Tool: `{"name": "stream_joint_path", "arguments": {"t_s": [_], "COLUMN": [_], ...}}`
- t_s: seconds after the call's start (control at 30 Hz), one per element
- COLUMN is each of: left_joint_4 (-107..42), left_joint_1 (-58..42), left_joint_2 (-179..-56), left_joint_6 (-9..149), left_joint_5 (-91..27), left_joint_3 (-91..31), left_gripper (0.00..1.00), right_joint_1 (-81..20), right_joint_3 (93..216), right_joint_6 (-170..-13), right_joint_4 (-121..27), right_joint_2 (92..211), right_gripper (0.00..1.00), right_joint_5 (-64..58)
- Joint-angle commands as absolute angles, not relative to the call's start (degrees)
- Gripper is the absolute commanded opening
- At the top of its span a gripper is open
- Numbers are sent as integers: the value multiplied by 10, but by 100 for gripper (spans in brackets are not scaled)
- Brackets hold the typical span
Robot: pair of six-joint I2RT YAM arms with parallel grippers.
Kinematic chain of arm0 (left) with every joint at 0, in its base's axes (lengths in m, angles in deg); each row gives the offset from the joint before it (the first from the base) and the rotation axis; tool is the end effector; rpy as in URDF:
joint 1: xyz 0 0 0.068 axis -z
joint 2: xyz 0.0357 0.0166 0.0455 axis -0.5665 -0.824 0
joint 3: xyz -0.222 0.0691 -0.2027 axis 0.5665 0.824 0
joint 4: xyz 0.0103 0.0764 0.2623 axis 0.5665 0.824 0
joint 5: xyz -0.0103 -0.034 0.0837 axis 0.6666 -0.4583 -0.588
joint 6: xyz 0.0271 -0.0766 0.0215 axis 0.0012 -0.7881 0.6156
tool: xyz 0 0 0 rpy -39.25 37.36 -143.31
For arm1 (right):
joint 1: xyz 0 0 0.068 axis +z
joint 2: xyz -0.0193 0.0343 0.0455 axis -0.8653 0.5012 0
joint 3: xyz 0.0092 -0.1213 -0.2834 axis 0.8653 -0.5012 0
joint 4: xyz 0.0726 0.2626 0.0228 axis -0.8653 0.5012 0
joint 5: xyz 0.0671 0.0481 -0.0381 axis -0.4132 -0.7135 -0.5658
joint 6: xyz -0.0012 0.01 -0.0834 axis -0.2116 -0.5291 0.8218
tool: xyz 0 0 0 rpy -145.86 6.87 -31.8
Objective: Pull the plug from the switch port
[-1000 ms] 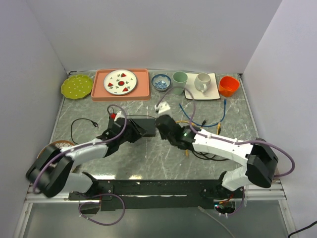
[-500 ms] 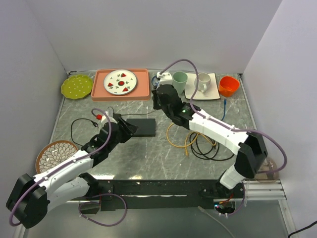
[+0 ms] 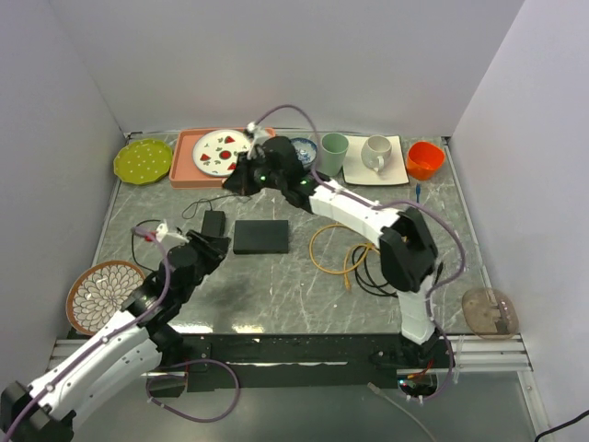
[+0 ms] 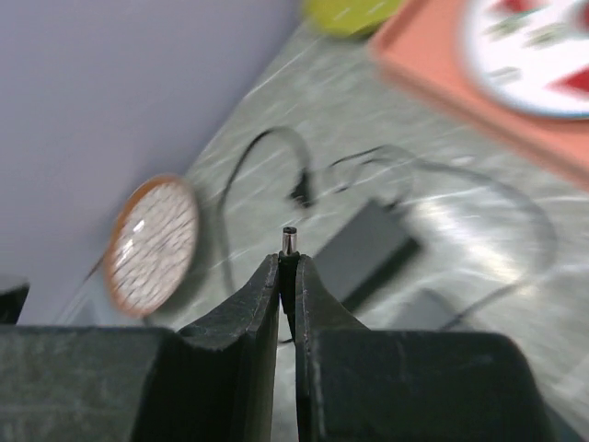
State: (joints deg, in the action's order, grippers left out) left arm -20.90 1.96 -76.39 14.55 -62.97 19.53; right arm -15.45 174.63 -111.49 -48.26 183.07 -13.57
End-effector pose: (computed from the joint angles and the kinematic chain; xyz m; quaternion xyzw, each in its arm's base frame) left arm 0.1517 -0.0771 0.2382 -0.3185 0.7512 -0.3356 0.4707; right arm 0.3677 0.3933 0.3359 -0.2157 0.7630 0.4501 0.4108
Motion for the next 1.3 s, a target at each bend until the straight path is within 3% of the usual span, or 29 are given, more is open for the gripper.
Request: {"name": "stream_joint_path", "arguments": {"t_s": [0.0, 0.13, 0.27, 0.37, 0.47, 0.63, 0.8, 0.9, 0.93, 1.03, 1.2, 1.27], "left_joint_4": [-60, -45, -29, -19, -29, -87, -186, -192, -196, -214, -200, -188], "left_joint_1": [21, 20, 20, 21, 20, 20, 20, 18, 16, -3, -52, -64], "left_joint_2": [-705, -675, -681, -682, -678, -703, -864, -977, -997, -1051, -1144, -1167], "left_joint_6": [82, 84, 83, 85, 89, 109, 150, 140, 142, 119, 132, 139], "left_joint_5": [-738, -757, -758, -761, -760, -725, -660, -661, -665, -671, -670, -673], "left_joint_3": [160, 159, 147, 138, 141, 148, 126, 82, 69, 57, -5, -16], "left_gripper": [46, 46, 47, 47, 47, 48, 43, 34, 33, 22, 1, 1], "right_joint_1": [-121, -90, -77, -88, -118, -154, -185, -192, -196, -198, -211, -216], "right_joint_3": [1824, 1919, 1978, 1880, 1789, 1670, 1540, 1491, 1474, 1424, 1420, 1420], "right_joint_6": [-1134, -1116, -1090, -1104, -1137, -1131, -1126, -1143, -1147, -1159, -1165, -1169], "right_joint_4": [-448, -380, -308, -369, -418, -417, -411, -391, -397, -417, -390, -384], "right_joint_2": [1906, 1972, 2007, 1944, 1848, 1731, 1650, 1646, 1644, 1630, 1650, 1661], "right_gripper": [0, 1, 42, 58, 65, 67, 60, 40, 23, 0, 0, 0], "right_joint_5": [-307, -358, -350, -288, -239, -92, -17, 13, 18, 45, 80, 87]}}
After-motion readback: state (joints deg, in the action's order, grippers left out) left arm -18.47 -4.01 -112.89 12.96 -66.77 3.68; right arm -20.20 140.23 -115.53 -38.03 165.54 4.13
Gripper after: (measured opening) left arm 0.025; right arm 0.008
